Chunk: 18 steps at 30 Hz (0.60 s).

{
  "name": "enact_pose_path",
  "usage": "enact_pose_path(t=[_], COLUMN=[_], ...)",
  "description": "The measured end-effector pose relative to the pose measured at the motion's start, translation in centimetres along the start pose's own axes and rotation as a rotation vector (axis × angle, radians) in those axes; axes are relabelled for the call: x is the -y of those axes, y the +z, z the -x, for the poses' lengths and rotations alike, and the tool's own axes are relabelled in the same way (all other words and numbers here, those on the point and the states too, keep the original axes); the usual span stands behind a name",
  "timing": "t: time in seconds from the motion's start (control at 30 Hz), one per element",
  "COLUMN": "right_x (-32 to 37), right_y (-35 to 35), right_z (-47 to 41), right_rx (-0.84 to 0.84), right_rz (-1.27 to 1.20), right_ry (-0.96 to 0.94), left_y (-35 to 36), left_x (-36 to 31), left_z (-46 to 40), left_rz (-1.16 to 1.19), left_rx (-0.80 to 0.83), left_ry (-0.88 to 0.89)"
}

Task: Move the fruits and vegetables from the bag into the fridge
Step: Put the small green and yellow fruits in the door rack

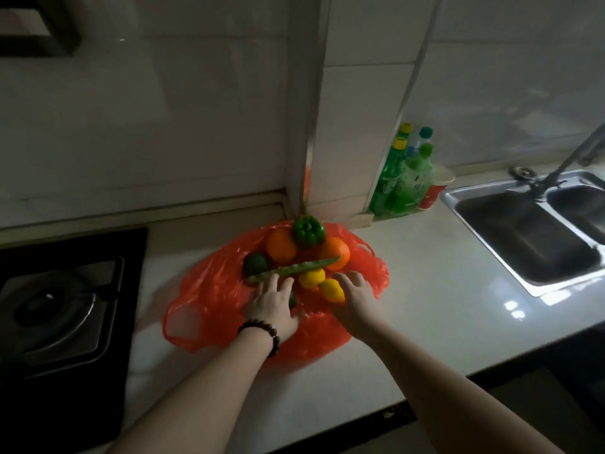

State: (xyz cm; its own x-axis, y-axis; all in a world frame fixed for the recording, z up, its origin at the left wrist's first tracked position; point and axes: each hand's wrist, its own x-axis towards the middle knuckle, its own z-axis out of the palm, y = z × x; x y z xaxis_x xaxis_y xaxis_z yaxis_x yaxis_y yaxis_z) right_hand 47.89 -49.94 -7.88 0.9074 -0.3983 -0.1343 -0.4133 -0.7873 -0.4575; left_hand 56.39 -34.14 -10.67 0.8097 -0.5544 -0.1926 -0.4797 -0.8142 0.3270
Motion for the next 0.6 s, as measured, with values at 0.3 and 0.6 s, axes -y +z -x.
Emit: enact_pose_path(t=[0.3,0.6], right_x=[-2.2,-2.3], right_y=[2.7,0.9], right_z=[-3.7,-4.3], right_rx=[0.233,0.224], right_rz=[0.183,0.142], right_ry=[-0.106,-0.179], left_y=[2.8,1.3], left_x=[0.0,-0.8], left_z=[-1.0,-0.1], left_rz=[0.015,0.055], left_rx=[-0.008,-0.172], left_ry=[-0.131,-0.216])
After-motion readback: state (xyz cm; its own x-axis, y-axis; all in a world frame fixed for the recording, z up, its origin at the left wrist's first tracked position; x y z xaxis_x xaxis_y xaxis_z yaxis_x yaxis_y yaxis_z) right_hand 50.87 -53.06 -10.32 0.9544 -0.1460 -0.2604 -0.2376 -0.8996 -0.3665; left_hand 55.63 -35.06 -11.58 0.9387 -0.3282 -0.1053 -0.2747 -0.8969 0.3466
